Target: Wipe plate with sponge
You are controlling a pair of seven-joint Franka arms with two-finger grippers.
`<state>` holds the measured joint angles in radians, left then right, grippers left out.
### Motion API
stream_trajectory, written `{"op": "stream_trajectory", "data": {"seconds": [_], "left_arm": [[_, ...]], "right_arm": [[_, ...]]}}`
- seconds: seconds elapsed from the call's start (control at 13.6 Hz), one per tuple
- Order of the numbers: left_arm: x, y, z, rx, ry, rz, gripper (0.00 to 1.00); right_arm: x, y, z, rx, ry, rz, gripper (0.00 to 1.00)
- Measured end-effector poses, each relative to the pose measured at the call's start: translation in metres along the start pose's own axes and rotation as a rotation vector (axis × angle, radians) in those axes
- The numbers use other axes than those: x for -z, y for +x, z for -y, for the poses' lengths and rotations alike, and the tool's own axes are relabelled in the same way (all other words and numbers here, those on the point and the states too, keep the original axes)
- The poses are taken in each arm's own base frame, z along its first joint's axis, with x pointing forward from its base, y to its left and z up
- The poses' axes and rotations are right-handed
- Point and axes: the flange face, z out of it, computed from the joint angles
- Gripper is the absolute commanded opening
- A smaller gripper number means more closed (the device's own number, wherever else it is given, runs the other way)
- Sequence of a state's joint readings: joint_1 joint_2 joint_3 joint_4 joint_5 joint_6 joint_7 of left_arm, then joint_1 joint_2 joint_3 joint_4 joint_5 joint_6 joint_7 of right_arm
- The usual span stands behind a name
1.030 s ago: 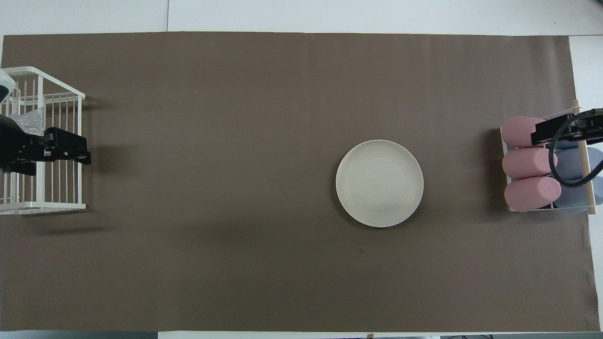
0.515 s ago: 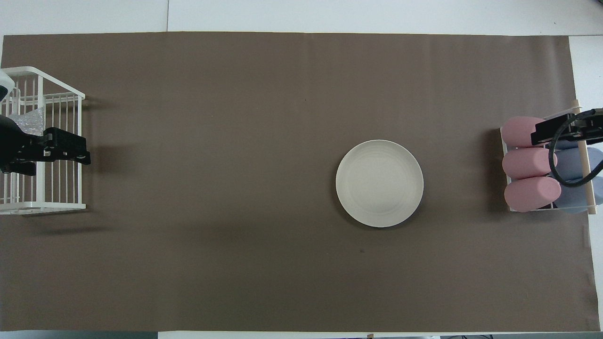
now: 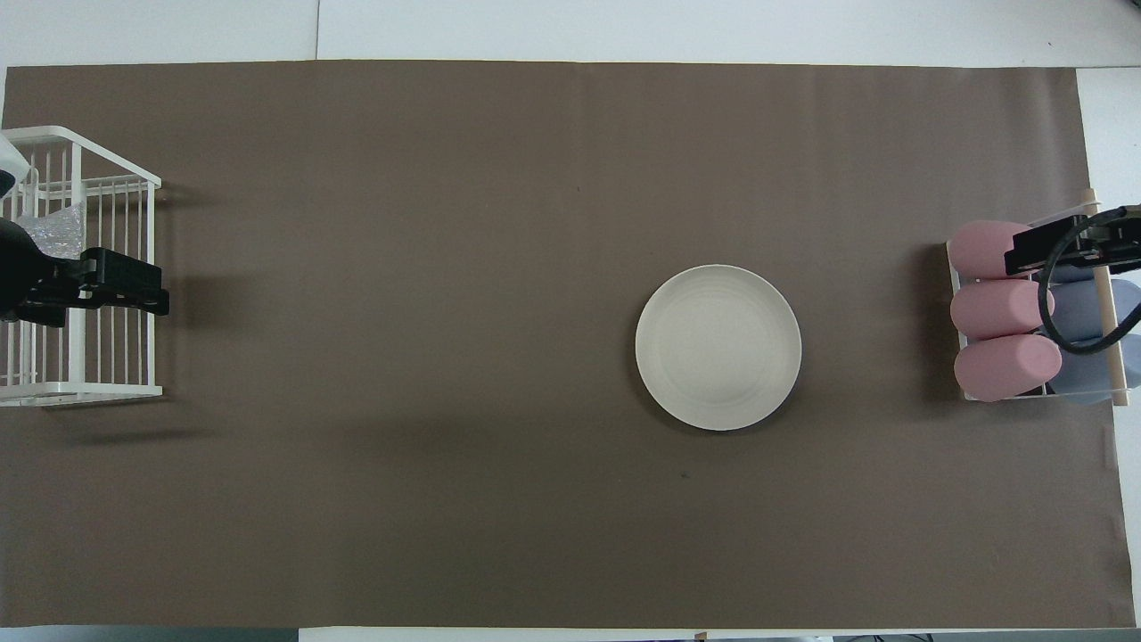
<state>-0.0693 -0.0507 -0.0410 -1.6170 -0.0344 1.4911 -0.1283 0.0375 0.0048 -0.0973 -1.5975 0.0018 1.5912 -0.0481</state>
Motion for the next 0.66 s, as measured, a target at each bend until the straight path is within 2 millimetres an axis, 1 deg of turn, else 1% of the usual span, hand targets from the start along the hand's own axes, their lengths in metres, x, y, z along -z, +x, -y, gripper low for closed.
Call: {"op": "stream_trajectory", "data": {"seconds": [0.15,0.44,0.66], "left_arm": [[-0.0004,0.0008,0.0005,-0.011,0.01,-0.006,1.0],[-0.0029,0.0006,-0.0074,-0.035,0.032,-0.009,1.0],[-0.0032,0.0012,-0.0047,-0.031,0.032,-0.01,1.0]], "right_arm": [[0.0,0.0,0.0,0.0,0.0,0.0,1.0],[0.0,0.0,0.0,0.0,0.0,0.0,1.0],[0.0,0.0,0.0,0.0,0.0,0.0,1.0]]}}
